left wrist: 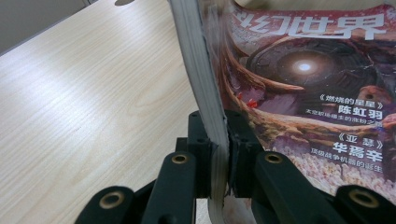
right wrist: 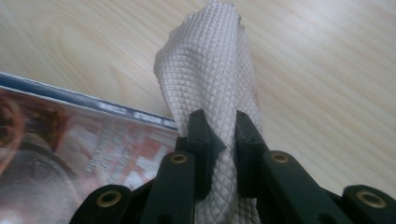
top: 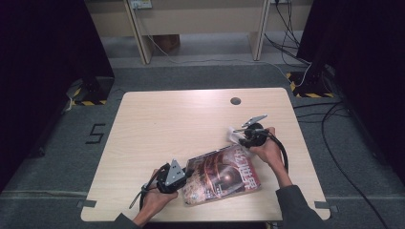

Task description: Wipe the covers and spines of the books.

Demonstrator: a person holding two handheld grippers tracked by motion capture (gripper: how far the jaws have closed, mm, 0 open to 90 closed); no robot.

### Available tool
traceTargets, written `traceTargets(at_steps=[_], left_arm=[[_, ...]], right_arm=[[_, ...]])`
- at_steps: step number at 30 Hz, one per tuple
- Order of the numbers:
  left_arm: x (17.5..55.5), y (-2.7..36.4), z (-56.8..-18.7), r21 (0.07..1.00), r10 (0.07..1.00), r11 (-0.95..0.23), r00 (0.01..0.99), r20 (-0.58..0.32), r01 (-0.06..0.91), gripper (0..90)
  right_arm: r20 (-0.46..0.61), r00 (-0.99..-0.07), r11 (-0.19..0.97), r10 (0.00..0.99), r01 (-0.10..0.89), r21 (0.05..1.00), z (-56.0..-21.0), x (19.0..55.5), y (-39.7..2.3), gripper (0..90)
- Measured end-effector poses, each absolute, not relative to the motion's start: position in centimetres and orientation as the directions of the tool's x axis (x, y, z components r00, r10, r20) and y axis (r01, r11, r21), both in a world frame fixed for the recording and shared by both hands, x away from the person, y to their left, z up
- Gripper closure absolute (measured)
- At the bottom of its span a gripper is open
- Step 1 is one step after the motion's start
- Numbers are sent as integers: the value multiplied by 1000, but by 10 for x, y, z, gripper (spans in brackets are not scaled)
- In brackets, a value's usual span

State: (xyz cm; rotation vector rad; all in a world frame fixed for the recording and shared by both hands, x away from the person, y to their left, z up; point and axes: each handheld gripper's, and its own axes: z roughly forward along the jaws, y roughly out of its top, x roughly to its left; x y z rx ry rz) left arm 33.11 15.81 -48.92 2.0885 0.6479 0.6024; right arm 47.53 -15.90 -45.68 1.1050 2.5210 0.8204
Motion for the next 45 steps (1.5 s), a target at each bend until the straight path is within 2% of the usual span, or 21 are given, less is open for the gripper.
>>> traceTargets(at_steps=[7,10,17,32,45], left_arm=[[331,158,-489,831,635,-507,752,180,229,818],[332,159,-490,832,636,-503,751,175,232,817],[331,159,-490,831,637,-504,750,176,234,815],[332,159,-491,829,644,-504,745,174,242,810],[334,159,-493,828,653,-502,737,175,249,800]], right_arm=[[-10,-613,505,790,641,578,-471,483,-176,807],[-1,-615,500,789,642,581,-470,482,-177,807],[-33,-672,555,740,582,595,-459,472,-159,808],[-20,-785,606,619,461,648,-436,439,-107,807],[-37,-845,632,533,368,682,-418,409,-62,805]])
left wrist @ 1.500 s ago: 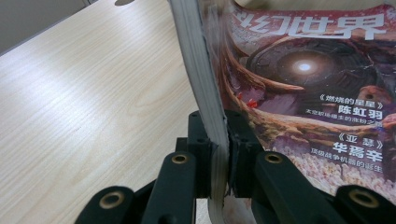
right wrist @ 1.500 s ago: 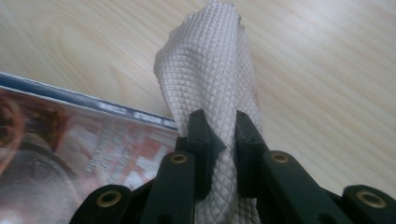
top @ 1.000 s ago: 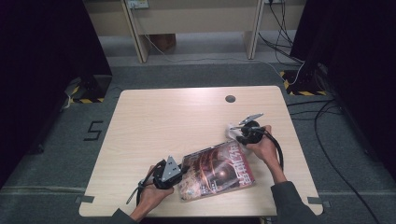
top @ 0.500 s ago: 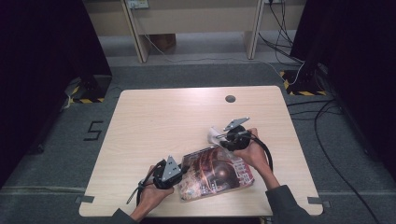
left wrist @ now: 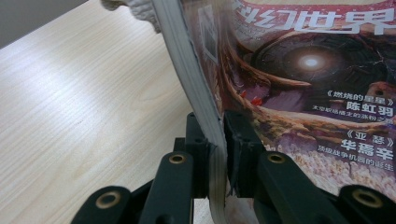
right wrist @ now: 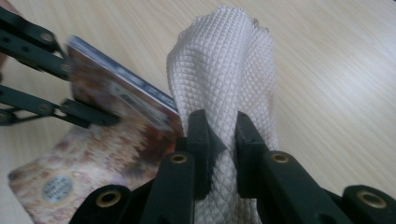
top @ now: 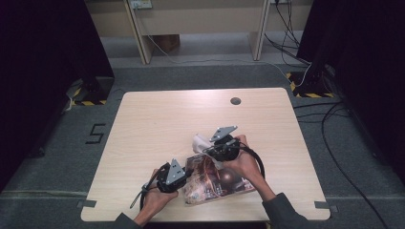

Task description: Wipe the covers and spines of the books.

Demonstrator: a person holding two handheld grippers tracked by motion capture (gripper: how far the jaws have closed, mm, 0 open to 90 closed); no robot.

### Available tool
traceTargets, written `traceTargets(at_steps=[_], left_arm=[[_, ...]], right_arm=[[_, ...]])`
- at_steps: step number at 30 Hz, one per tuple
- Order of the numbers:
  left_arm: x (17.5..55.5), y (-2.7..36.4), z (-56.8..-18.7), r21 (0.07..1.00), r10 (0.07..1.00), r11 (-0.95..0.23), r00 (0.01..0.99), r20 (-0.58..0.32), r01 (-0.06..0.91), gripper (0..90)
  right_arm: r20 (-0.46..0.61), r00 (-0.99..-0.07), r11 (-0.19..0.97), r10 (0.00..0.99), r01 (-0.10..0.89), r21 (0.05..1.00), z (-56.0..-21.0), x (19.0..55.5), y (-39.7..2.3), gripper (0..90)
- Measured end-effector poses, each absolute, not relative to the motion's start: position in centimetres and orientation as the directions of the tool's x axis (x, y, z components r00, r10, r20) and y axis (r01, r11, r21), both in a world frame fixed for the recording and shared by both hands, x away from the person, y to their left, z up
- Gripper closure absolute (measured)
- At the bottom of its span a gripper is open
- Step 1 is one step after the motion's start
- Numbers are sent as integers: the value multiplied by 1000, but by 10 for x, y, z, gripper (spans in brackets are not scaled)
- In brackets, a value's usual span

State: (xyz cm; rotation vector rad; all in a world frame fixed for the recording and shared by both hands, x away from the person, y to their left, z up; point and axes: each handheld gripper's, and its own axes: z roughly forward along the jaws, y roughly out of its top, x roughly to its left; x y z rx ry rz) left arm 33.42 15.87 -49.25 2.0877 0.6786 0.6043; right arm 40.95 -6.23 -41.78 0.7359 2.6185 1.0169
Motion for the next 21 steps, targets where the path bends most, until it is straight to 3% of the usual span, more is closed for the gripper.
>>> traceTargets(at_steps=[12,21], left_arm=[[334,158,-493,828,656,-502,734,175,250,795],[335,158,-493,828,659,-501,732,175,253,793]], right_arm=[[-73,-895,659,440,267,704,-402,388,-28,804],[-67,-900,655,430,260,709,-398,380,-17,804]])
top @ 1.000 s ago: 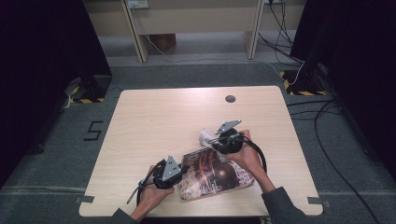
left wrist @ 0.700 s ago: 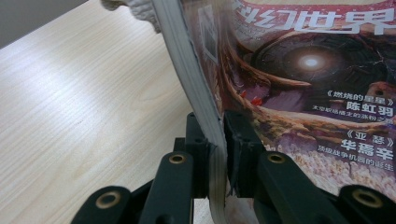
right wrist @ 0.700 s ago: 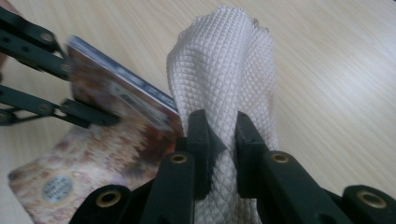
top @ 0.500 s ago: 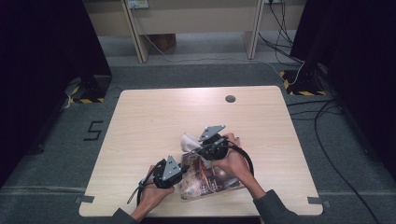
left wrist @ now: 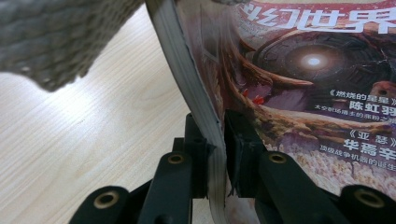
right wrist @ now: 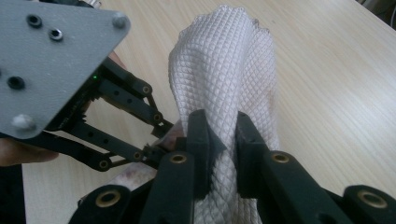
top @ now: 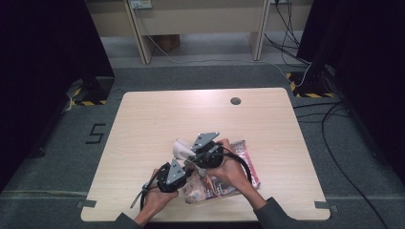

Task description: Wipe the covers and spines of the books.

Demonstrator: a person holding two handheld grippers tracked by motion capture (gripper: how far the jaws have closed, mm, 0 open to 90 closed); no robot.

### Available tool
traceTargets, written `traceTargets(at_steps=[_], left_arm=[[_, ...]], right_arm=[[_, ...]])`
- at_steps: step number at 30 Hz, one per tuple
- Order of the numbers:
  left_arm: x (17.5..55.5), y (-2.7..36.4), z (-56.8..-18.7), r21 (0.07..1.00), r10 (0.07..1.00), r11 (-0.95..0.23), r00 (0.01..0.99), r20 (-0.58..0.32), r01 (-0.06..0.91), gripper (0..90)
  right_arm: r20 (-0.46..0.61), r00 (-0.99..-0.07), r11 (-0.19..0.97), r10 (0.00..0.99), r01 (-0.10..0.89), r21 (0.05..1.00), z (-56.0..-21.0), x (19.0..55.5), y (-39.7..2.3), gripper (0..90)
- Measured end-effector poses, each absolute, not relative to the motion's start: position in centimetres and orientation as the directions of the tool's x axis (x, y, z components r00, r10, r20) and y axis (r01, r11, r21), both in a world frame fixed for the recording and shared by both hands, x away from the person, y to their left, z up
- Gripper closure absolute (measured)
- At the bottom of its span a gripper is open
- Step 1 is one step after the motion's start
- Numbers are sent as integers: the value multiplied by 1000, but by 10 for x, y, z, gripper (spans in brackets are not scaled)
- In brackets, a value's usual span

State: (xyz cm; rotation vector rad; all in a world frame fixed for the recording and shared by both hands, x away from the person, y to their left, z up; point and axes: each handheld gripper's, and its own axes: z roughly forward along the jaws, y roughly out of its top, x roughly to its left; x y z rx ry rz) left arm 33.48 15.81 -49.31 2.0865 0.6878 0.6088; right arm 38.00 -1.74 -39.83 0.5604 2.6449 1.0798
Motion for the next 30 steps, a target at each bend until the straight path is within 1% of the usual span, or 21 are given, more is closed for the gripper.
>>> traceTargets(at_steps=[4,6,12,16,17,25,30], left_arm=[[334,158,-493,828,658,-501,732,176,251,792],[334,158,-493,828,657,-502,733,177,249,792],[333,158,-491,829,649,-506,738,184,239,794],[333,158,-491,828,646,-510,739,189,234,794],[333,158,-491,830,648,-506,739,186,235,794],[332,158,-490,830,647,-507,739,187,233,794],[332,158,-490,830,646,-506,740,186,233,794]], right_arm=[[-70,-902,656,426,255,710,-398,379,-16,803],[-92,-904,660,419,234,714,-398,380,-17,804],[-111,-891,680,440,250,689,-398,384,-28,805],[-116,-863,669,492,289,685,-402,395,-48,805],[-102,-853,658,512,313,685,-402,397,-53,805],[-97,-788,604,608,379,701,-402,415,-99,805],[-84,-747,569,659,423,705,-403,420,-126,805]])
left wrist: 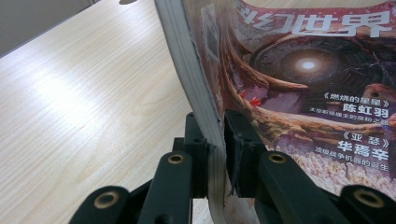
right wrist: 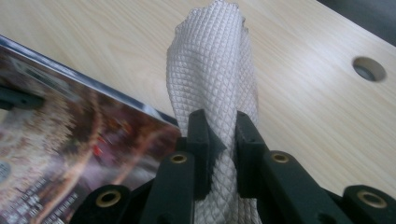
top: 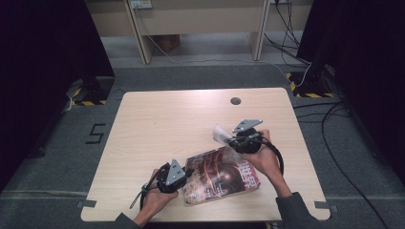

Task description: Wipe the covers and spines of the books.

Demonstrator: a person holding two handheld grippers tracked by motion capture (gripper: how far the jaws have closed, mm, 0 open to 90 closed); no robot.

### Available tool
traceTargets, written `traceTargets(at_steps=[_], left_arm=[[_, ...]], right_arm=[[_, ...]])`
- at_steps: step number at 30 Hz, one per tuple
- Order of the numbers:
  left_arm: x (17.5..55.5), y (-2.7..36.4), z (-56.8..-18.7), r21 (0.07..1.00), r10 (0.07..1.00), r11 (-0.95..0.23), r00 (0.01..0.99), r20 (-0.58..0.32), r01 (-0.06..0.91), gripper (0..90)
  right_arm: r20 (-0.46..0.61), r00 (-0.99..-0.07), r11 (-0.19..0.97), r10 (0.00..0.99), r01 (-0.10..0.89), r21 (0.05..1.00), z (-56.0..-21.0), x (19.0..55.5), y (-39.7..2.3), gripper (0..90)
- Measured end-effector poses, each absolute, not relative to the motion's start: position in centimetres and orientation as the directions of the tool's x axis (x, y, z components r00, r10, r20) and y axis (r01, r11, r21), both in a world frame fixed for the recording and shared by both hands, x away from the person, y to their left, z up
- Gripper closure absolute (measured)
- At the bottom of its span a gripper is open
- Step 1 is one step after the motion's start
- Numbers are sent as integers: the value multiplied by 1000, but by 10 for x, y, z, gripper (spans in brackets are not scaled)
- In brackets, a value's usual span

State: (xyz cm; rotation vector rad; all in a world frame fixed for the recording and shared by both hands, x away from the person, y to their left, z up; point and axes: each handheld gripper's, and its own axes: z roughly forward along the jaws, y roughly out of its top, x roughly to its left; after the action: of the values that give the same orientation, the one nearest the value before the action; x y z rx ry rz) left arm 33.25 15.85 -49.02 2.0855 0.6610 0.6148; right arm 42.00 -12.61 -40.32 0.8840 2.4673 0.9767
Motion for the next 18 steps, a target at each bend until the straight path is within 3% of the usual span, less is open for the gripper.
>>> traceTargets(at_steps=[18], left_arm=[[332,158,-490,831,645,-506,741,186,231,794]], right_arm=[[-60,-601,474,797,561,678,-424,414,-219,805]])
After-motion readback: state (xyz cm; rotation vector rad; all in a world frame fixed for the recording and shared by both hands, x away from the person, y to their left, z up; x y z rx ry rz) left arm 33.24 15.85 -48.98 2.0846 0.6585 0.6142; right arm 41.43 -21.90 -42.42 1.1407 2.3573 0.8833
